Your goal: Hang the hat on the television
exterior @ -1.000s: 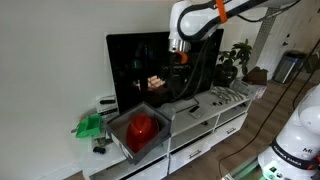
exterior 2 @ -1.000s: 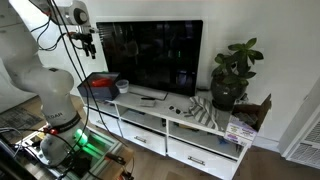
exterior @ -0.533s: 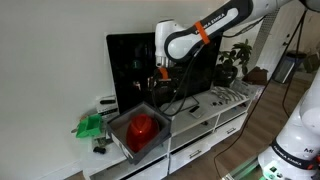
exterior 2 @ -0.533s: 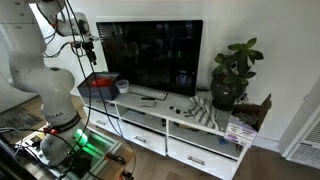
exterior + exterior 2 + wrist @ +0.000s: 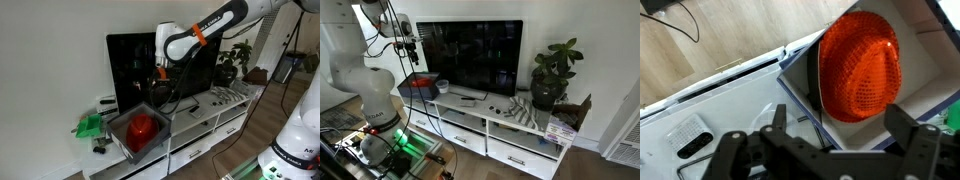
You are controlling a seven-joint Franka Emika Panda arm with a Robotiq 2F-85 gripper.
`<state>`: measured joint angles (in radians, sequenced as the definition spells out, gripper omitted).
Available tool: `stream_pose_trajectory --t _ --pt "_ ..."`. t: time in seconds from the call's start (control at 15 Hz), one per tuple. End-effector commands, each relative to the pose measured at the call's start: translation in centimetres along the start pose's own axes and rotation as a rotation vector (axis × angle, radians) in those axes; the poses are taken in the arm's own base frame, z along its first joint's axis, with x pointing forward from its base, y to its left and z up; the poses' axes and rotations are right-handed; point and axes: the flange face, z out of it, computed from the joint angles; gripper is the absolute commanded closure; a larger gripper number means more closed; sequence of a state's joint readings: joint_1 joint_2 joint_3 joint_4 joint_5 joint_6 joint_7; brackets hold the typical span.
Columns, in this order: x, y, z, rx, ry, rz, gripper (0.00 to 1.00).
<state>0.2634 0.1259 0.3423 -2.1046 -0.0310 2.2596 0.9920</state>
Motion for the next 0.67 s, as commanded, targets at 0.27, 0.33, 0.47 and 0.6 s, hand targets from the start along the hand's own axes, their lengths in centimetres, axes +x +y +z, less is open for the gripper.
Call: stream_pose_trajectory --t 0.27,0.33,0.47,0.6 --pt "1.3 -2.0 7.6 0.061 -0.014 0.096 0.00" --pt "1.3 -2.3 8.8 0.054 -0.019 0.109 0.00" --pt "1.1 -2.6 10.9 0.044 -0.033 0.128 0.00" --pt "1.3 -3.1 12.4 0.047 -0.033 0.138 0.00"
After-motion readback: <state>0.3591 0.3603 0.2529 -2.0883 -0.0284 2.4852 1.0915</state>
